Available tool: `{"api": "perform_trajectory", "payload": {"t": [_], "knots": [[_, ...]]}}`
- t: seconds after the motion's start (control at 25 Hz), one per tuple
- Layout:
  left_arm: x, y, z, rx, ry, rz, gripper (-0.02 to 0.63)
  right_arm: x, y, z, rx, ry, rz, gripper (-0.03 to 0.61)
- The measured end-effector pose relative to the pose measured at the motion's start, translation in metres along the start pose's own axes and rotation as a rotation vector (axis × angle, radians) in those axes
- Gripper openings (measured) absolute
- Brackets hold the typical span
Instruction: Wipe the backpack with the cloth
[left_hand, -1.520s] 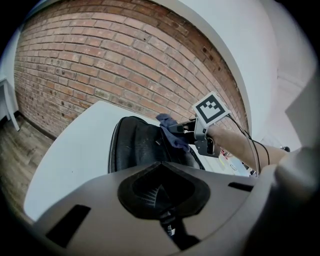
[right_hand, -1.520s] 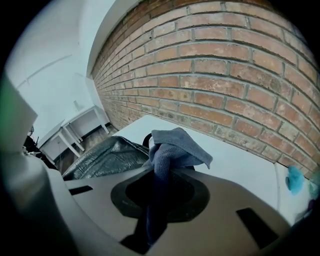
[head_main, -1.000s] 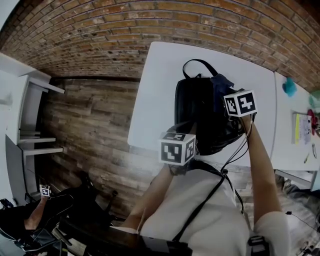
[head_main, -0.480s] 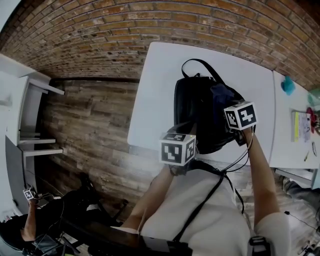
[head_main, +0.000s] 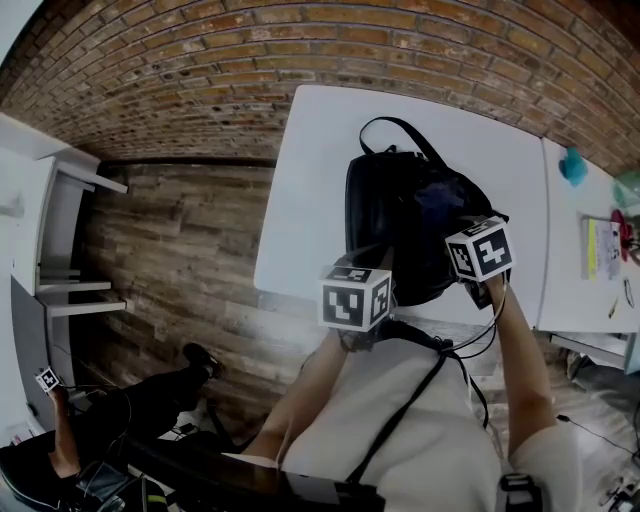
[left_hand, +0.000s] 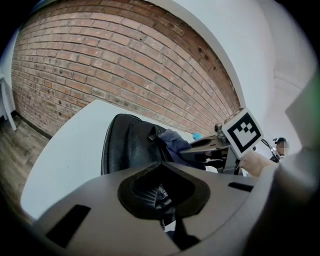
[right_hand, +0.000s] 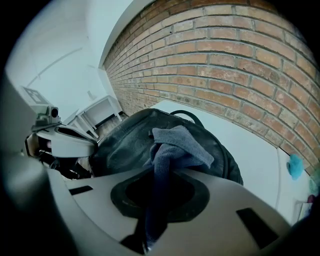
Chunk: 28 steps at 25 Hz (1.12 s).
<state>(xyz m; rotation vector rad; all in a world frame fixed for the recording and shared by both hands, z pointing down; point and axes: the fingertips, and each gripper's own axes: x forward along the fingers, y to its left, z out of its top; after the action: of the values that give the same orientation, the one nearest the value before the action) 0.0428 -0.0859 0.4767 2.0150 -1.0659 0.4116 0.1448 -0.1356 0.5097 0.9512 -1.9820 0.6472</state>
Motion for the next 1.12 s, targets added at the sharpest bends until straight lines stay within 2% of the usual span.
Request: {"api": "perform_trajectory", "payload": {"t": [0.44, 1.12], "knots": [[0.003, -0.006, -0.003, 0.006, 0.007, -0.009, 0.003, -0.009, 0.022, -0.021, -0.011, 0.016, 0.036, 0.046], [0.01, -0.011, 0.0, 0.007, 0.008, -0.017, 0.003, -0.018, 0.037, -0.047, 0.035, 0.037, 0.085, 0.046]]}}
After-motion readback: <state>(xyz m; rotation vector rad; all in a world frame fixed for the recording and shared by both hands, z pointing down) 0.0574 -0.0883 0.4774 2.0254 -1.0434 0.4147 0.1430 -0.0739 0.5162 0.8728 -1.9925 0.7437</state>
